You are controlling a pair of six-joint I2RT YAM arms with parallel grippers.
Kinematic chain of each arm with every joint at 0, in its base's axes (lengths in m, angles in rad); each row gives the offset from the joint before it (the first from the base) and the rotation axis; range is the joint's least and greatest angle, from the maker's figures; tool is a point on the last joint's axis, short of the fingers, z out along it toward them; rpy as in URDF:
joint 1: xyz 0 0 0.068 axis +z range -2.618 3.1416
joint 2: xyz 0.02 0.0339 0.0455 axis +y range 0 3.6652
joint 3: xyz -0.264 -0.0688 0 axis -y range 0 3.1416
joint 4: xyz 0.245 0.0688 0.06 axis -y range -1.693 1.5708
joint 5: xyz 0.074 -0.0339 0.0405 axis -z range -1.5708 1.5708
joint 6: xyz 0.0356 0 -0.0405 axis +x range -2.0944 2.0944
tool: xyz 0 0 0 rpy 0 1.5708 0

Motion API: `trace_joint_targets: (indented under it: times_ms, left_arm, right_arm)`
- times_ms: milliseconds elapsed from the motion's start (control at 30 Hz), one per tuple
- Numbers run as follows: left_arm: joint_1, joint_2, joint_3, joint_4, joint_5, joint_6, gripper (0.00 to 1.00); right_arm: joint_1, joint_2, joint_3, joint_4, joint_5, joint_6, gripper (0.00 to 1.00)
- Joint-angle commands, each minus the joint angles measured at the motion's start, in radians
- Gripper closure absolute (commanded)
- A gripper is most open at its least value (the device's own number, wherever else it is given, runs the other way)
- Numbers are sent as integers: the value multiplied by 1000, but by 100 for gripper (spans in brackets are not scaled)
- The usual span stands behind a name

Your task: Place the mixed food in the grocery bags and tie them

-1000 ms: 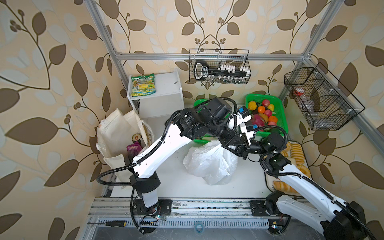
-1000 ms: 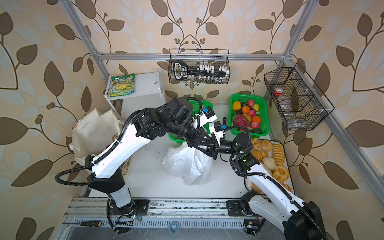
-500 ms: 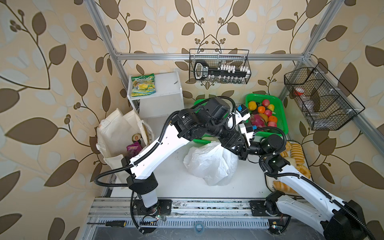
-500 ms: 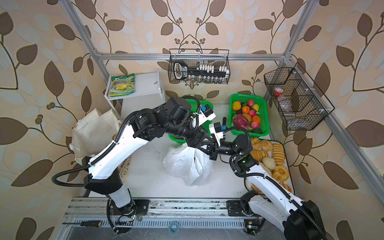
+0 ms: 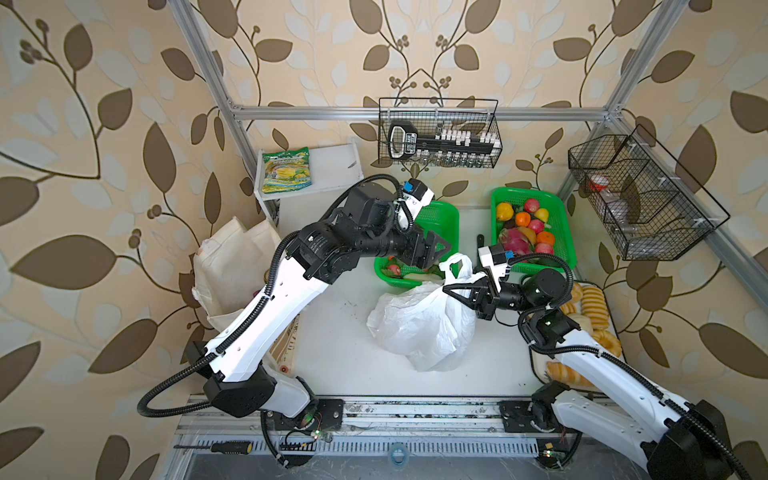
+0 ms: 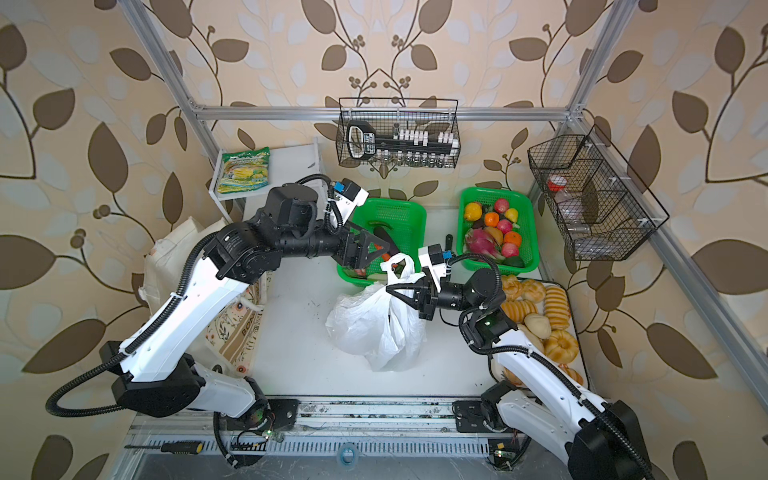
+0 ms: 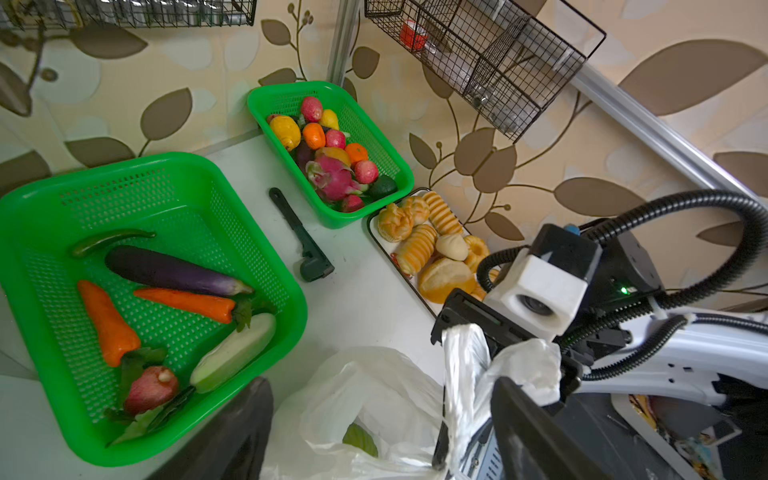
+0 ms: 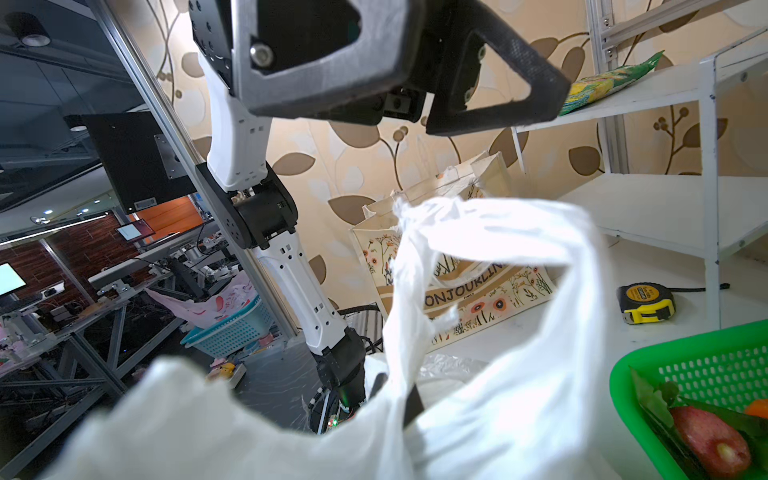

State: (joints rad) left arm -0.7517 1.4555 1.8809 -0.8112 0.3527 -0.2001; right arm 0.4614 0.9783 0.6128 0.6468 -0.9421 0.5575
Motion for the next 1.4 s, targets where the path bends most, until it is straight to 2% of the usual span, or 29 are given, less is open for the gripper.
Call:
trace_joint_targets:
  times_ms: [0,133,200,267,333,400,533,700,833,1033,1200,1367]
  left_arm:
    - [-12,54,29,32,236,-35,17]
    - [-12,99,53,11,287,-33,18]
    - [-12,115,65,2,290,-26,24]
    - [-12,133,79,-7,280,-23,38]
    - [-12,139,81,-9,251,-23,64]
    - [-12,122,48,19,199,-37,85]
    - [-11,38,-77,102,31,-81,100]
    - [-5,-77,-252,207,-85,-170,100]
    - [-5,-132,-346,263,-95,-229,100]
    - [-5,-180,-399,296,-21,-239,100]
    - [-5,-215,-437,315,58,-230,99]
    - [-8,-226,-492,328,158,-231,96]
  right_arm:
    - [-4,2,-10,16,7,-5,93]
    - [-4,0,-8,10,11,-7,92]
    - [-4,-2,-9,9,14,-7,92]
    - [-5,-3,-10,5,19,-7,91]
    - [-5,-5,-10,-1,27,-7,91]
    - [-6,-9,-13,-9,48,-4,90]
    - [-9,-14,-28,-9,120,34,88]
    - [-1,-7,-64,65,205,139,87]
    - [14,4,-77,82,257,179,87]
    - [28,32,-65,56,278,183,91]
    - [26,38,-56,-8,356,201,98]
    - [26,43,-46,-19,401,251,99]
